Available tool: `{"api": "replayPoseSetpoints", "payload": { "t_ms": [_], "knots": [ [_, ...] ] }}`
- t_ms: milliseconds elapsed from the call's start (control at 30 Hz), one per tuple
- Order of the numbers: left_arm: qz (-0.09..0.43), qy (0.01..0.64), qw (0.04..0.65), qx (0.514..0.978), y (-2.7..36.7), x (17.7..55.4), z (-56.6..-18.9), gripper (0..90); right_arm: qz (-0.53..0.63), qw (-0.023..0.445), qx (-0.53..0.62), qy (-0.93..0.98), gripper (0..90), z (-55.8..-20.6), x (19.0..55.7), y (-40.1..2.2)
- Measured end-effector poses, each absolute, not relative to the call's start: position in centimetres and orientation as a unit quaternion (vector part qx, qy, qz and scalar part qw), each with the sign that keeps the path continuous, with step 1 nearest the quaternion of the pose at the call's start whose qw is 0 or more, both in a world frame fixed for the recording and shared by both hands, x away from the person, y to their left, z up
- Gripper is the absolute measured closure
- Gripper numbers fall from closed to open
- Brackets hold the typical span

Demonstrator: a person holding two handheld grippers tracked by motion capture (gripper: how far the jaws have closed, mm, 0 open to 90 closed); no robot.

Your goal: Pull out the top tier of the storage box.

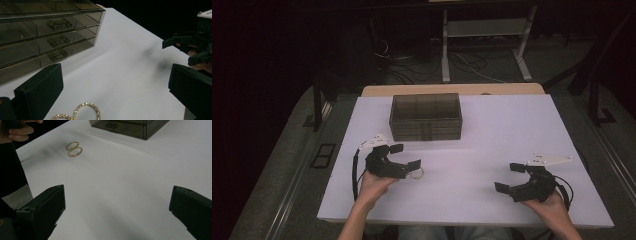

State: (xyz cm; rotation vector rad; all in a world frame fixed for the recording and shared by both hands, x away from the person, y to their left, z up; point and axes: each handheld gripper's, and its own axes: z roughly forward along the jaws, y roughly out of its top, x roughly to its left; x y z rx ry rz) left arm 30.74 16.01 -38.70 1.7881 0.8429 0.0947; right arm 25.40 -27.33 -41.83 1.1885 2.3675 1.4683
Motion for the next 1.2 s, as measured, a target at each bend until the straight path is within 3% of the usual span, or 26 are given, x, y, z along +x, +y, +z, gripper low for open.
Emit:
{"api": "replayPoseSetpoints", "payload": {
  "t_ms": [867,1200],
  "knots": [
    [-0.003,0.416,0.578,0.702,14.9,33.6,-39.6,0.0,0.48,0.052,0.392,0.783,0.0,-41.9,25.4,-27.2],
    [-0.037,0.468,0.579,0.667,14.7,34.4,-39.8,0.0,0.48,0.051,0.393,0.783,0.0,-41.9,25.4,-27.2]
  ]
}}
